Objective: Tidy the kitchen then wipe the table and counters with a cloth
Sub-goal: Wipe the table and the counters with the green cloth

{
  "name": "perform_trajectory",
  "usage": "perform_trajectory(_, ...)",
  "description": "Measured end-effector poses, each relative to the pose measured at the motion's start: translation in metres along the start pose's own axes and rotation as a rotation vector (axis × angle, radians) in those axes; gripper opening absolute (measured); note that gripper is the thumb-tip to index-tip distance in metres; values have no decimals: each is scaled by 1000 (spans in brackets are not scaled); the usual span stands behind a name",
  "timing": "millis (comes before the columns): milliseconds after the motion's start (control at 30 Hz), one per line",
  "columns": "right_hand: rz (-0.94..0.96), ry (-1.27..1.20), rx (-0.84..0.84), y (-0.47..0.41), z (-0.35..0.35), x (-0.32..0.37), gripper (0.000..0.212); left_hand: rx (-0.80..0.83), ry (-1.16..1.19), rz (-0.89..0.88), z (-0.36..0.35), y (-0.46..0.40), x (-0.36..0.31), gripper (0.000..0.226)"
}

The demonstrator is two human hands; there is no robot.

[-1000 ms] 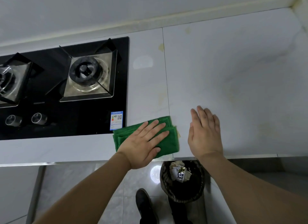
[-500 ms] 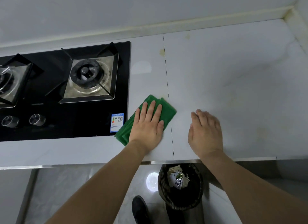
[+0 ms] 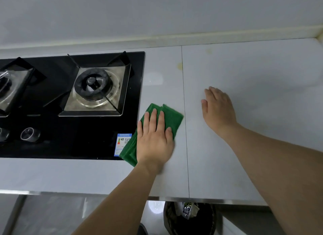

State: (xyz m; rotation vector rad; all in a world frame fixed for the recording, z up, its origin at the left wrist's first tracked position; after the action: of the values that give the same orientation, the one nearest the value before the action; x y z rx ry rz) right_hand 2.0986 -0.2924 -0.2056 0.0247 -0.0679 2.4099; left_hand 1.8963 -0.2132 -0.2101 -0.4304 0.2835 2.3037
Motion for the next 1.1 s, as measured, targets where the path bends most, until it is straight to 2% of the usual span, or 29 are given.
perform_trajectory(167, -26, 5, 38, -2, -4, 0, 51, 35, -17, -14, 2, -3, -1, 71)
perform_trajectory(233, -43, 11, 59, -2, -4, -2, 53, 88, -62, -122, 3, -5, -5, 67)
perform_trajectory(333, -69, 17, 86, -3, -3, -3, 54, 192, -127, -382, 0, -10, -11, 61)
perform_trajectory(433, -76, 16, 107, -5, -5, -4, 55, 214, -127, -434, -3, -13, -10, 61)
perform_trajectory(567, -76, 22, 116, -6, -6, -3, 55, 149, -82, -356, -1, -15, -10, 62)
perform_trajectory(767, -79, 36, 106, -7, -5, -2, 55, -57, 19, 110, 4, -45, -5, 69)
perform_trajectory(867, -86, 39, 115, -7, -7, -4, 55, -30, 22, 155, 0, -54, -8, 66)
perform_trajectory(967, -80, 48, 122, -8, -5, -3, 55, 47, -14, 26, 3, -58, -12, 64)
perform_trajectory(1100, -77, 36, 128, -8, -3, -2, 55, 199, -158, -330, 2, -71, -17, 61)
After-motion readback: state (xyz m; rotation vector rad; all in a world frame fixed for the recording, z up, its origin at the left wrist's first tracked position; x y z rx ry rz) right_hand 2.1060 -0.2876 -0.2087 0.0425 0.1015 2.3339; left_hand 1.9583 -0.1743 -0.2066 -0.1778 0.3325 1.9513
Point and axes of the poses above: each hand's wrist, its own y-axis away from the middle knuckle, its own z-axis out of the back of the hand, x = y × z, the point moved 6 cm from there along -y, towards the middle knuckle, and after that the axes turned 10 degrees about y, right-handed, at the moved point
